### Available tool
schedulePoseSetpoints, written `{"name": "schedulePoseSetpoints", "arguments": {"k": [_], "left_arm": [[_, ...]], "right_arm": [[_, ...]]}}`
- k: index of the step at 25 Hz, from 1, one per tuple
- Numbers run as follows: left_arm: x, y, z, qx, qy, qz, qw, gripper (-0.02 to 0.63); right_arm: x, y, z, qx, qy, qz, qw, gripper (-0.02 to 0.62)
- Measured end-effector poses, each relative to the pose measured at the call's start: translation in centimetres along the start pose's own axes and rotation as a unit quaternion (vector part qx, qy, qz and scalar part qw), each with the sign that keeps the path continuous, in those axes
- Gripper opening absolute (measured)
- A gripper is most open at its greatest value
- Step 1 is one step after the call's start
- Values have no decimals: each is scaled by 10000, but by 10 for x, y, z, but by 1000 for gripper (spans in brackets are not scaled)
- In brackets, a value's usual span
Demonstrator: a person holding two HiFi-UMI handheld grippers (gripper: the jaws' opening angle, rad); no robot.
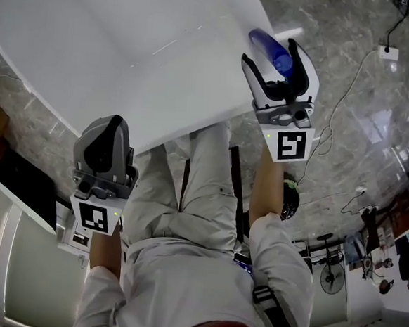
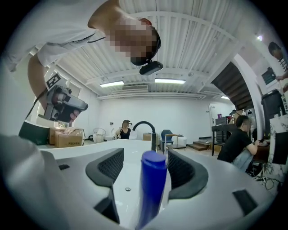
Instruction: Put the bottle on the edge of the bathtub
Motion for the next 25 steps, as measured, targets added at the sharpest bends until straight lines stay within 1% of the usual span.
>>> {"name": "schedulePoseSetpoints", "arguments": {"k": [4,7,12,18,20,23,25], "left_arm": [[-4,-15,7,-80,5,-160,9998,-2],[-8,-27,13,-119,49,-221,9997,-2],[-18,-56,22,-209,222,-333,9990,-2],[-24,-101,36,-357,376,-433,9977,-2],[-24,-115,39,-403,449,-499,9969,-3],[-25,-130,42,-399,593,-536,9960,-2],[-26,-137,47,-350,659,-480,9961,-3]], "right_arm": [[-3,-36,10,-69,171,91,9998,281],[-2,-61,19,-70,256,118,9996,234],[-3,-107,32,-133,390,75,9991,128],[-4,-170,44,-162,514,103,9985,59],[-6,-189,46,-186,584,125,9980,45],[-9,-214,53,-241,715,-3,9971,11],[-8,-228,60,-204,772,-81,9968,3]]}}
Point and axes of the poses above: the fingertips, and each gripper's own axes: z backward along the fingers, x to its left, y out of its underside, the point moved 4 cm from there along z, backward along the fingers, and after that the axes turned 11 degrees about z, right-handed, at the moved point
